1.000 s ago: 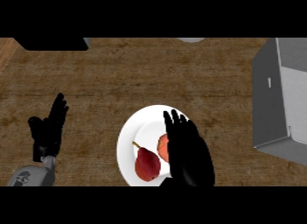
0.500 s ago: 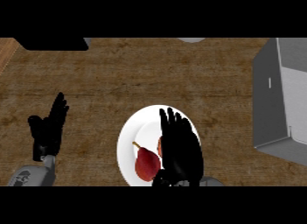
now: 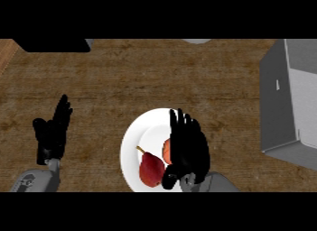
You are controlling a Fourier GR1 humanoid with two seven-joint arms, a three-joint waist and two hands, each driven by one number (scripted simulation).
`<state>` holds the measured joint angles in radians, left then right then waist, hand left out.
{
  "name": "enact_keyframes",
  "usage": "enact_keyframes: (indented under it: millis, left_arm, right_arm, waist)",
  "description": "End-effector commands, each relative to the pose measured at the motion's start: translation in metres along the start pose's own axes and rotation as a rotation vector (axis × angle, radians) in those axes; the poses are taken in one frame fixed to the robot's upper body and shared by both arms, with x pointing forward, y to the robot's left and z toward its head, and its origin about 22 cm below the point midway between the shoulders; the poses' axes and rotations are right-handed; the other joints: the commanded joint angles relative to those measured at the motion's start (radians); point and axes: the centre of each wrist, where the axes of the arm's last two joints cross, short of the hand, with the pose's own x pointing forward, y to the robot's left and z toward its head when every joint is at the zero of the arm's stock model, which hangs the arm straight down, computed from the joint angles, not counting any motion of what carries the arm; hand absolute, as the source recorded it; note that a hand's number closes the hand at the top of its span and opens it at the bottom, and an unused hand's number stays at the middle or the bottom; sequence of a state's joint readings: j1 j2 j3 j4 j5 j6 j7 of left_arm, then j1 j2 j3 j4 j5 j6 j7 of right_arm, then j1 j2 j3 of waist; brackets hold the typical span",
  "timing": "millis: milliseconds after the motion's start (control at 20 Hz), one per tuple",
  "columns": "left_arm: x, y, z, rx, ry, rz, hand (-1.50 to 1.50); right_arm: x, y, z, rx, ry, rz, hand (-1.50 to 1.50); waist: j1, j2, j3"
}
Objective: Pick the squash from the plate and place it in the cardboard box
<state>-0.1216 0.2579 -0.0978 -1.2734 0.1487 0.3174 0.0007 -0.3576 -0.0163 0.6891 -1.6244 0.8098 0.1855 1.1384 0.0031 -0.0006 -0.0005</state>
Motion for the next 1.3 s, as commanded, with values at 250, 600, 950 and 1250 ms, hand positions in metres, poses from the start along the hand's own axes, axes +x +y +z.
enact_keyframes:
  millis: [250, 600, 950, 1250]
  left_arm:
    - [0.001, -0.011, 0.007, 0.000, -0.005, 0.003, 0.00]
    - [0.010, 0.020, 0.006, 0.000, -0.003, -0.005, 0.00]
    - [0.009, -0.001, 0.022, -0.012, -0.007, 0.020, 0.00]
    - [0.012, 0.004, -0.002, 0.006, -0.005, 0.005, 0.00]
  right_arm:
    - [-0.005, 0.021, -0.010, 0.031, 0.165, 0.057, -1.50]
    - [0.004, 0.011, -0.025, 0.043, 0.168, 0.064, -1.50]
    - [-0.021, 0.033, -0.048, 0.045, 0.172, 0.056, -1.50]
    - [-0.006, 0.040, -0.049, 0.052, 0.155, 0.043, -1.50]
  waist:
    - [-0.002, 0.000, 0.000]
    - [0.005, 0.000, 0.000]
    - [0.004, -0.001, 0.001]
    - [0.002, 0.001, 0.001]
